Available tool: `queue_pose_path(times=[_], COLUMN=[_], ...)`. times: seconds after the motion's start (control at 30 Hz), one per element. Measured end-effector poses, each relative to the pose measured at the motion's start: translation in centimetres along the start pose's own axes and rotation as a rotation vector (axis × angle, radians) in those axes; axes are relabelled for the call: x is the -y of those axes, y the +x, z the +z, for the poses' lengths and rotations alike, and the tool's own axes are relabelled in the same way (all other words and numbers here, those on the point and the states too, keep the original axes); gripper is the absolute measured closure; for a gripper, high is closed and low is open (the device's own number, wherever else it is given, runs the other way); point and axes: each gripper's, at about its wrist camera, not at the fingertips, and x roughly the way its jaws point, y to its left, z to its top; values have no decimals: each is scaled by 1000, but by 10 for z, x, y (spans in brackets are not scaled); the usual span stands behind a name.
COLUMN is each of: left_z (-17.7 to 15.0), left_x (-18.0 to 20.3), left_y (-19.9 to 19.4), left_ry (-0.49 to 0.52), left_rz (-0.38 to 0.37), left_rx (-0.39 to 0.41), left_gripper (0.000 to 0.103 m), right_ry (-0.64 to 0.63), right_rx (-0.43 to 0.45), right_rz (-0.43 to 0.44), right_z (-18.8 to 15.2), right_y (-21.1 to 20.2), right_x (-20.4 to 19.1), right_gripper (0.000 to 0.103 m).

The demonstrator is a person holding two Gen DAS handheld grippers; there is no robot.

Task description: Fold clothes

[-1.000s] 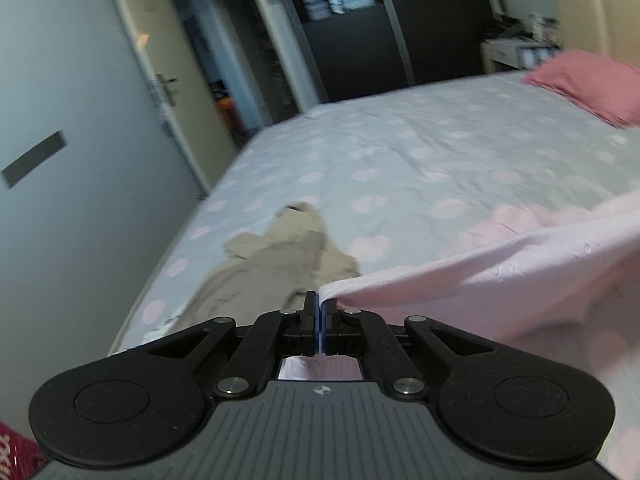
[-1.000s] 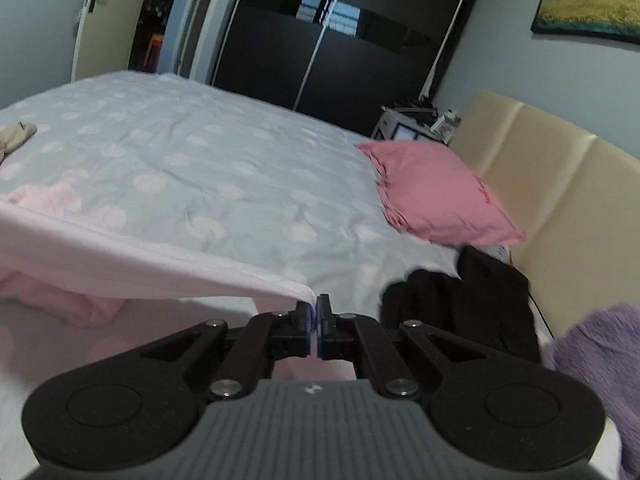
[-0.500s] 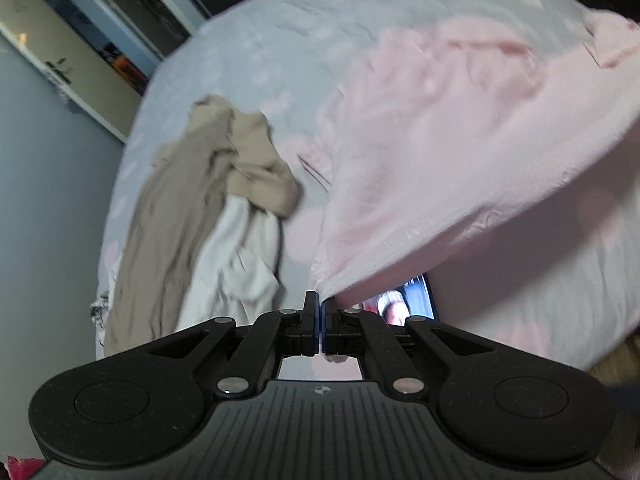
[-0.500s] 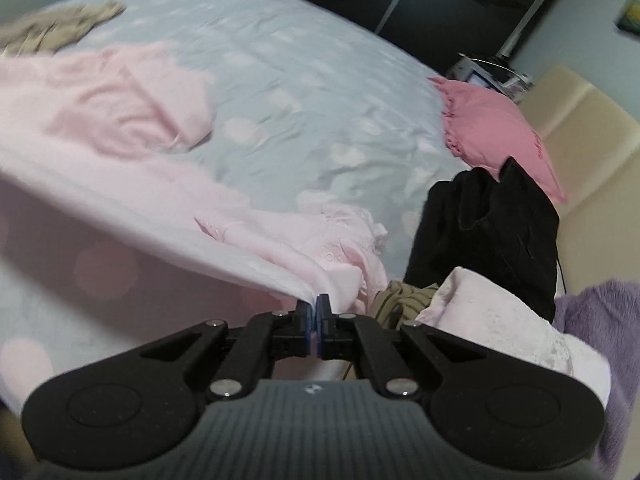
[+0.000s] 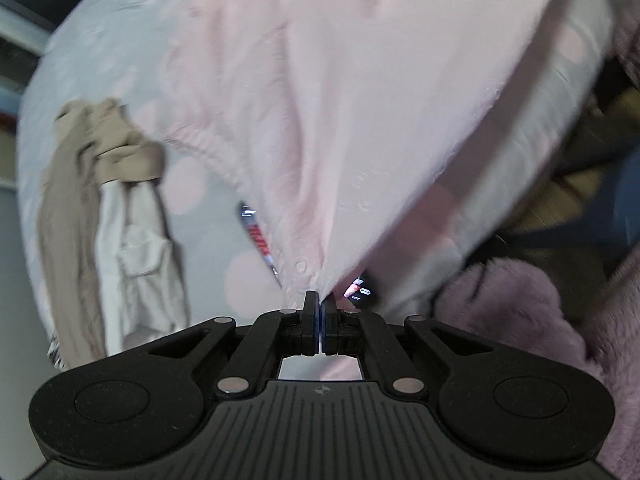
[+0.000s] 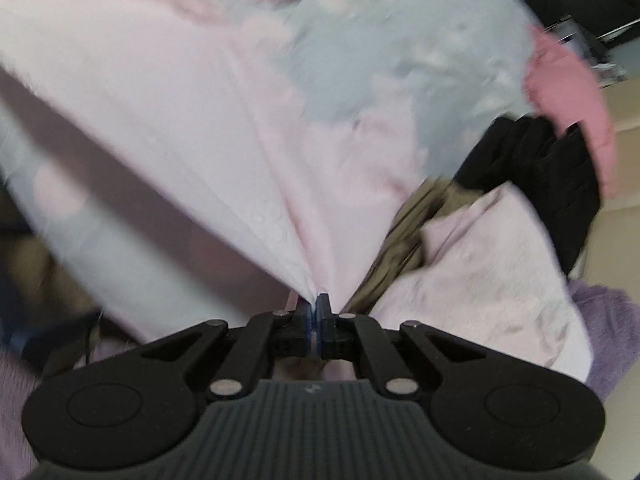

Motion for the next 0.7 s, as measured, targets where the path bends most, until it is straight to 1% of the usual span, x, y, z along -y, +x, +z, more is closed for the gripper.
queue_pose_path(times=[0.13, 0.23, 0.3, 0.33, 0.37, 0.4, 0.43, 0.47, 0.57, 0.63, 0.7], left_z=[6, 11, 12, 13, 13, 13, 13, 14, 20, 24, 29], left_x=[9, 14, 13, 12, 10, 7, 1, -7, -34, -55, -78], left_y=[21, 32, 33, 30, 26, 21, 16, 11, -2, -10, -13], left_ry=[20, 23, 19, 13, 7, -4, -31, -66, -177, -267, -381], left_rz=[-95, -142, -172, -179, -185, -195, -206, -218, -244, -239, -220], left_rx=[-19, -28, -24, -10, 5, 26, 52, 80, 146, 210, 266], left_gripper=[103, 103, 99, 92, 82, 76, 67, 60, 59, 58, 56], right_ry=[-46, -63, -86, -96, -106, -105, -96, -82, -41, -16, 10], right_rx=[-55, -68, -77, -78, -78, -74, -65, -54, -17, 16, 55], right_rz=[51, 86, 103, 106, 111, 118, 124, 131, 152, 156, 148], right_z=[4, 9, 12, 13, 14, 14, 15, 16, 20, 26, 33], right_y=[18, 29, 29, 27, 26, 22, 17, 13, 0, -8, -13], right_x=[-8, -17, -20, -21, -21, -20, -18, -16, -9, -4, -1], right_gripper=[100, 100, 97, 94, 88, 84, 77, 75, 74, 72, 69])
